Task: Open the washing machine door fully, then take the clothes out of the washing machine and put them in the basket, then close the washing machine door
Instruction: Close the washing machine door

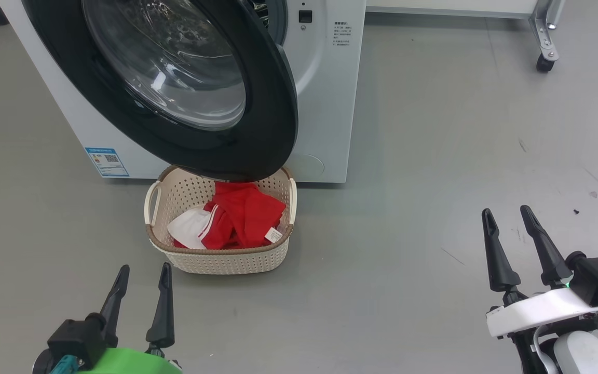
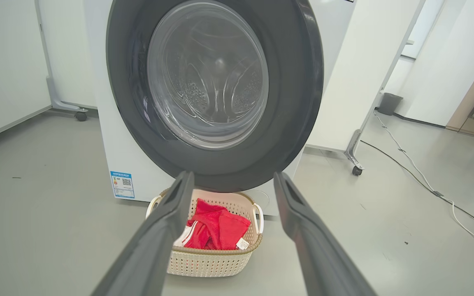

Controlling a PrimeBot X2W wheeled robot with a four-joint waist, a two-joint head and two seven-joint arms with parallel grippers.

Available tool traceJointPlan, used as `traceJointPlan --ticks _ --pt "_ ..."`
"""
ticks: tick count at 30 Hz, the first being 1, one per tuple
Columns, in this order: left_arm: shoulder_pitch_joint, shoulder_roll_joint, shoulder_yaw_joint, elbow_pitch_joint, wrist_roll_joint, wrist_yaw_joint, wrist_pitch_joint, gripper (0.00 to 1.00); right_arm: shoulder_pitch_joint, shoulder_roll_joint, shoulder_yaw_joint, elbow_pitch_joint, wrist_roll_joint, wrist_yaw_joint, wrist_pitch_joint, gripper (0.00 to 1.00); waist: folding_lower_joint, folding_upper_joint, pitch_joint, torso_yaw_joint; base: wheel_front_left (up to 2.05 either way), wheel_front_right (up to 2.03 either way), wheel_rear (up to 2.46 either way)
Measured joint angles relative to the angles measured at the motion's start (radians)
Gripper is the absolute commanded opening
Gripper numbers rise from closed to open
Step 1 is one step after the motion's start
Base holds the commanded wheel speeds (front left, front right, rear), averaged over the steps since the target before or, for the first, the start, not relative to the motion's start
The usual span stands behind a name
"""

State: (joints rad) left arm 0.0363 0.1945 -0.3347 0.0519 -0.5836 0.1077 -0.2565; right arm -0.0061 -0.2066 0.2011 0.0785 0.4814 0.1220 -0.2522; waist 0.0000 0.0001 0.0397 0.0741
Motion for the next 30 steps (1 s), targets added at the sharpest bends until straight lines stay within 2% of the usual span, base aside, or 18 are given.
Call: traceJointPlan --ticks 10,30 --pt "0.017 -0.018 0.000 0.001 0.049 -0.012 0.000 1.00 0.000 0.004 0.001 0.002 0.000 0.000 0.000 1.00 0.0000 0.0000 -0.004 -0.006 0.00 0.00 0.00" --pt "0.033 -0.054 0.030 0.002 0.076 -0.031 0.000 1.00 0.000 0.005 0.003 0.005 0.000 0.000 0.000 1.00 0.0000 0.0000 -0.008 -0.008 0.00 0.00 0.00"
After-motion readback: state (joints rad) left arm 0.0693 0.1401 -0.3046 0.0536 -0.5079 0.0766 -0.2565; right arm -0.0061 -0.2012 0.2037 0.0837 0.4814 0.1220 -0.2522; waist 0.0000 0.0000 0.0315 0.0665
